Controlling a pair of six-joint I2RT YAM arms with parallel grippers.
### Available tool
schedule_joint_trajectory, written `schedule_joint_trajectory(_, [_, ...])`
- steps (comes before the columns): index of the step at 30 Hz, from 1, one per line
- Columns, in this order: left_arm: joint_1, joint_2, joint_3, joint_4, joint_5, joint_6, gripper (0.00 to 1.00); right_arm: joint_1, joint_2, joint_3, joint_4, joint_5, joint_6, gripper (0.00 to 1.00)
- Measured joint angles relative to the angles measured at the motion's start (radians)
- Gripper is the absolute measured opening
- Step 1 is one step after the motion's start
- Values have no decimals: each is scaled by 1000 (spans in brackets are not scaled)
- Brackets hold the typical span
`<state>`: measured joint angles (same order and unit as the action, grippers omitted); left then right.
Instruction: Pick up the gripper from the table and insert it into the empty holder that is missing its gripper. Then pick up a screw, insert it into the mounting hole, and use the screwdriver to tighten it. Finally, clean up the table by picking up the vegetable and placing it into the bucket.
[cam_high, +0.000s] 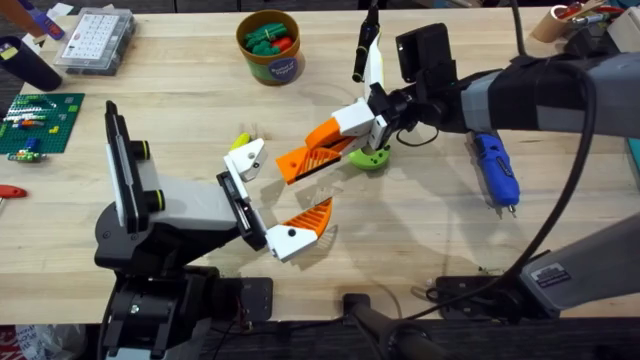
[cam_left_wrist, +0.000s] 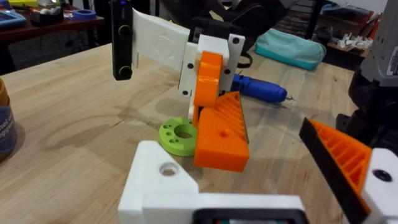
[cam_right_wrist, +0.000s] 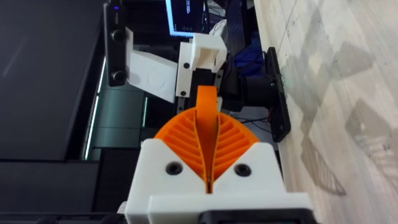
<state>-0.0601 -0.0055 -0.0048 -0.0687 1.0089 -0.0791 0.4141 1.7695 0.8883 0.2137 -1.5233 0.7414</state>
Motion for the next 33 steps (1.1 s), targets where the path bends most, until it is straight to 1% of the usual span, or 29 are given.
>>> schedule_joint_trajectory(15, [-1, 5, 10, -20, -3, -3, 986, 0, 0, 0, -12, 7, 22, 15])
schedule_joint_trajectory(27, [-1, 5, 10, -21, -3, -3, 986, 20, 0, 0, -11, 7, 48, 15])
schedule_joint_trajectory(33, [-1, 5, 10, -23, 19, 15, 986, 29, 0, 0, 17, 7, 60, 15])
